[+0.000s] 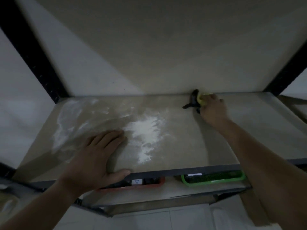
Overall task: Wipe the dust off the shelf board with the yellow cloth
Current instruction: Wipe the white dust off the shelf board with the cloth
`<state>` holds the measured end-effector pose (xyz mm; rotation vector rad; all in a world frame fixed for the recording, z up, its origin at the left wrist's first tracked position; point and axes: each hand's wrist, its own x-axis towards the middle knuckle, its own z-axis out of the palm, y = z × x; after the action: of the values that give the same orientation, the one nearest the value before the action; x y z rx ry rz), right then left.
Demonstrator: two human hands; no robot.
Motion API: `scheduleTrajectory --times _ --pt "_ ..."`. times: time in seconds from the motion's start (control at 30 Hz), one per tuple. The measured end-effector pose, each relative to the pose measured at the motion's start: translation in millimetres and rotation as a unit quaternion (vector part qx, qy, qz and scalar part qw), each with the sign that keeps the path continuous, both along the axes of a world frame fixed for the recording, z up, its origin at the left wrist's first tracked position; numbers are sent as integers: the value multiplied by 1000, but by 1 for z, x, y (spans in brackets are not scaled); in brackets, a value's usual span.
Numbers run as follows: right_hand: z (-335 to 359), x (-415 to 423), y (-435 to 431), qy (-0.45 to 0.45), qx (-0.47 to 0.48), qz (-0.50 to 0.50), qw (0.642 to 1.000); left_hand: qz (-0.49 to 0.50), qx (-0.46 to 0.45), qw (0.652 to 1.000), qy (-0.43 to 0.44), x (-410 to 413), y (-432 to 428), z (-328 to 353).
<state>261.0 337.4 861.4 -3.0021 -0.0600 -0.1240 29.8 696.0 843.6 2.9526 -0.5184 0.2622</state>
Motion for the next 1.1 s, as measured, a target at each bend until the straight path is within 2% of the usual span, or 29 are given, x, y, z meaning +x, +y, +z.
scheduleTrajectory --times 0.07,0.13,0.17,0.2,0.27,0.33,0.4,0.43,0.5,0.57,0.63,0.7,0.77,0.83,0.9,0.97,1.03,1.1 --pt "-4 -19 42 -9 39 139 989 1 1 1000 1 0 0 1" --pt "0 -36 71 -9 138 273 952 0 0 1000 1 -1 0 2" --pt "3 -36 75 -27 171 301 938 0 -5 1000 0 -1 0 2" --pt "7 -29 74 -54 187 294 936 2 -10 1000 0 -1 0 3" --pt "10 -4 61 -69 162 208 962 6 -18 1000 3 -2 -1 5" --pt "13 14 54 0 77 113 991 11 -26 1000 9 -1 -2 5" --pt "13 17 68 45 36 75 995 12 -32 999 13 -1 -2 5" --pt "12 13 82 39 38 82 995 13 -35 999 16 0 -2 5" --pt "9 -1 117 12 51 161 986 13 -40 999 18 0 -2 6" --pt "7 -24 146 19 81 277 957 11 -39 999 17 0 -4 6" --pt "23 -36 156 53 126 333 933 13 -33 999 14 0 -4 6" --pt "46 -34 147 71 167 305 935 16 -27 999 12 0 -4 6" --pt "59 -22 127 41 187 257 947 20 -30 999 12 -1 -4 5" --pt "56 -11 115 44 140 193 970 18 -31 999 10 -1 -4 5" --pt "39 -13 120 50 100 177 978 14 -28 999 10 0 -4 4" --pt "22 -22 135 31 92 231 968 14 -27 999 11 -1 -4 4" --pt "22 -30 147 56 93 322 940 14 -28 999 4 -1 -5 6" --pt "36 -28 149 83 108 345 929 12 -26 1000 -6 -2 -6 6"
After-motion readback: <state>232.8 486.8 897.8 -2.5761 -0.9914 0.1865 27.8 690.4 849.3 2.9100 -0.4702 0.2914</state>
